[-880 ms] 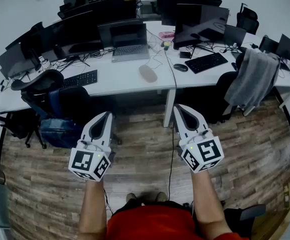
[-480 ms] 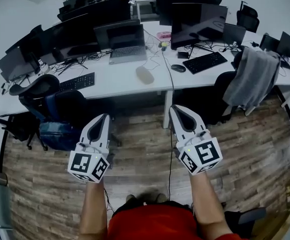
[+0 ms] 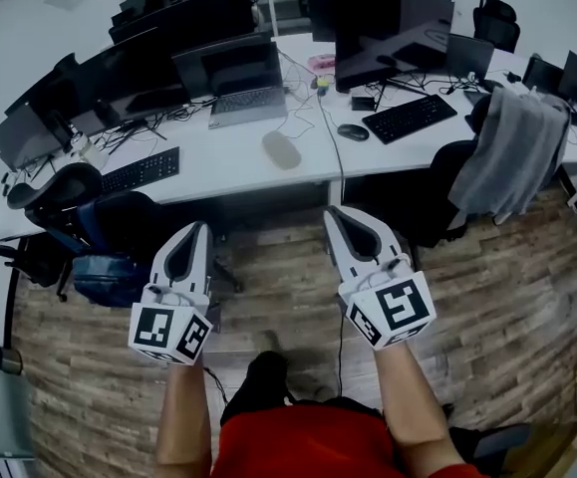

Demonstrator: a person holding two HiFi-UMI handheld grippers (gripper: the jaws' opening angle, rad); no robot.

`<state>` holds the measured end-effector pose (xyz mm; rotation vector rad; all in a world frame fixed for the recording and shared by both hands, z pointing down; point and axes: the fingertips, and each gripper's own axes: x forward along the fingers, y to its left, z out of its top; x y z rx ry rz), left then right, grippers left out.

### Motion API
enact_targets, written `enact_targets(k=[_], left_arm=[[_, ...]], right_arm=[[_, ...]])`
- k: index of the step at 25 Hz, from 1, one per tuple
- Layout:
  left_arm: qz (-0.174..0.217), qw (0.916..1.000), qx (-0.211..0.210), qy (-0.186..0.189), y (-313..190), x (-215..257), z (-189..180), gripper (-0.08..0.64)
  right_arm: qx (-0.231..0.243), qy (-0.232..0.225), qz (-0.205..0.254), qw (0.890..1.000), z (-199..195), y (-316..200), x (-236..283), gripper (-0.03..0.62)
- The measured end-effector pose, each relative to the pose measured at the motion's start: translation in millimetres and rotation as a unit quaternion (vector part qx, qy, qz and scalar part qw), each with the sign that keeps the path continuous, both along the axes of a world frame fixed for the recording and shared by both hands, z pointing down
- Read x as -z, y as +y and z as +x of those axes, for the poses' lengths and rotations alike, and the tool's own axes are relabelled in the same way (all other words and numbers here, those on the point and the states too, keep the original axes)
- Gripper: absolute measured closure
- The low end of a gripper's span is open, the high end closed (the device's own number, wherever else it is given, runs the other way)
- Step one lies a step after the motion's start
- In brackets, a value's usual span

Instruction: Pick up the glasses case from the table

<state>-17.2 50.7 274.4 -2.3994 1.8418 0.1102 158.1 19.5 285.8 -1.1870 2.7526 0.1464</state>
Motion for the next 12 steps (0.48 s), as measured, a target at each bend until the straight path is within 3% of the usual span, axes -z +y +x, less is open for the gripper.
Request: enact_targets(k=[7, 12], left_arm=[[0.023, 0.9997, -0.01, -0.007, -84.2, -7.0, -34.6, 0.549], [0.036, 0.9989, -0.028, -0.001, -161.6, -7.2, -80.4, 0.549]], right_arm=[[-0.012, 0.029, 0.003, 0.999, -41.0, -74.9, -10.0, 0.588], [-0.032, 0.049, -0.01, 0.998, -87.4, -149.8, -21.8, 0.588]])
